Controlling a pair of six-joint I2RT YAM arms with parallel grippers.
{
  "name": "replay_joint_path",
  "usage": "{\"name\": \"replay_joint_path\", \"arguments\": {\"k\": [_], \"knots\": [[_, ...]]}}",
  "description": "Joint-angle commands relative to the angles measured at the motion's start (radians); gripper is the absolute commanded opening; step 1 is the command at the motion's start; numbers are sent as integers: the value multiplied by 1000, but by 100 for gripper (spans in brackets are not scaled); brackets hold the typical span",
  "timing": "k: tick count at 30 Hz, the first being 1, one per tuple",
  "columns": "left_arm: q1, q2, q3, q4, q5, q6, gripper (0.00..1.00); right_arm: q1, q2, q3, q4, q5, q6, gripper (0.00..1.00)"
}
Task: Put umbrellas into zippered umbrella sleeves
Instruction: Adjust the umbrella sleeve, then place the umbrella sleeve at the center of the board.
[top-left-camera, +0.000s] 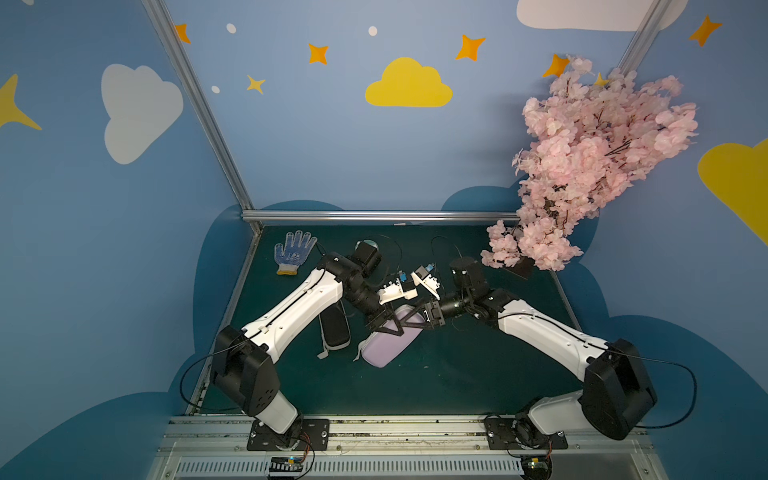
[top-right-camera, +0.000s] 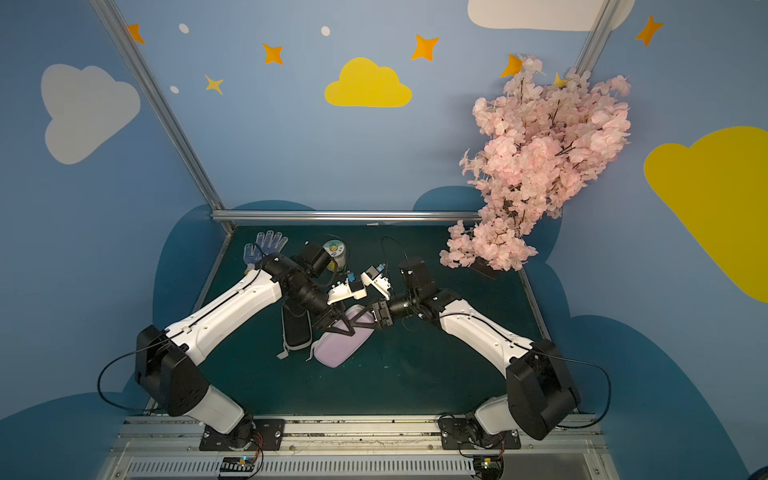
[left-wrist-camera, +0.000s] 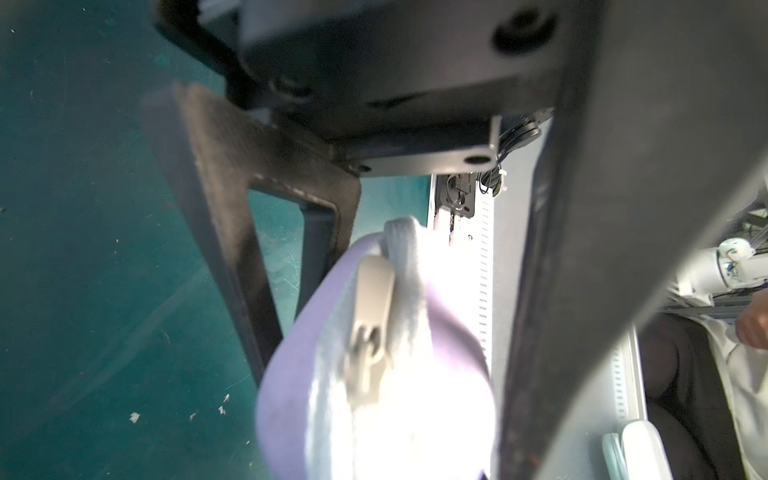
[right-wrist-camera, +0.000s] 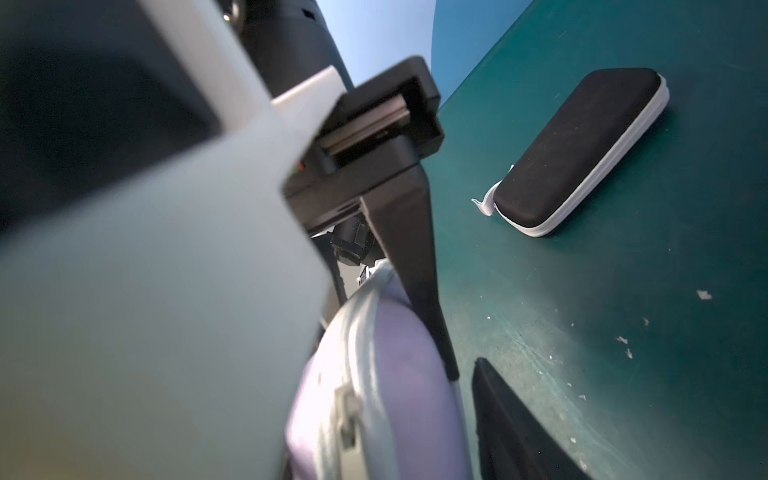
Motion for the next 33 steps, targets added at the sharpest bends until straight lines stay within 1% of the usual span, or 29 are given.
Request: {"name": "replay_joint_path", "arguments": {"k": [1, 2, 4, 5, 6, 8, 10, 11, 13, 15, 16, 17, 18, 19, 20, 21, 22, 24, 25, 26, 27, 29, 33], "knots": [[5, 11, 43, 21, 61, -40, 8, 11, 8, -1, 26, 4, -4, 47], [7, 8, 42, 27, 49, -49, 10, 1, 6, -17, 69, 12, 23, 39], [18, -7, 32, 70, 10, -106, 18, -24, 6, -51, 143, 25, 86, 25], [34, -22, 25, 99, 5, -143, 24, -44, 3, -74, 198, 32, 123, 19], [52, -40, 19, 137, -8, -196, 31, -65, -3, -103, 267, 36, 178, 15], [101, -77, 6, 211, -22, -312, 41, -105, -13, -140, 368, 45, 262, 10], [158, -125, -20, 291, -21, -426, 53, -134, -21, -153, 408, 81, 314, 7], [183, -156, -43, 351, -61, -508, 56, -143, -26, -158, 425, 115, 345, 5], [232, -209, -90, 459, -125, -684, 58, -148, -31, -161, 458, 193, 413, 4], [260, -260, -159, 563, -177, -900, 57, -149, -38, -182, 523, 321, 529, 4], [260, -284, -208, 629, -175, -985, 57, -149, -38, -190, 543, 382, 586, 5], [256, -308, -285, 732, -151, -1073, 57, -149, -36, -201, 539, 456, 656, 4], [243, -330, -357, 810, -170, -1183, 56, -147, -38, -222, 534, 528, 730, 2], [229, -345, -412, 870, -187, -1235, 56, -139, -42, -254, 550, 581, 791, 2], [199, -354, -445, 876, -231, -1246, 55, -125, -48, -281, 550, 632, 854, 2], [172, -361, -450, 839, -301, -1226, 54, -108, -55, -289, 510, 664, 885, 2], [155, -360, -454, 825, -345, -1211, 52, -86, -69, -288, 435, 702, 898, 4], [133, -350, -458, 824, -420, -1216, 51, -11, -116, -297, 316, 836, 881, 8], [120, -342, -462, 841, -443, -1221, 51, 20, -128, -301, 268, 897, 885, 11], [102, -328, -466, 860, -472, -1228, 51, 46, -127, -316, 260, 944, 909, 11], [85, -311, -467, 871, -511, -1239, 51, 55, -119, -342, 282, 959, 917, 12], [46, -267, -476, 922, -551, -1271, 50, 80, -89, -379, 333, 1034, 962, 15], [-9, -184, -479, 983, -588, -1317, 48, 117, 22, -437, 533, 1135, 1060, 17]]}}
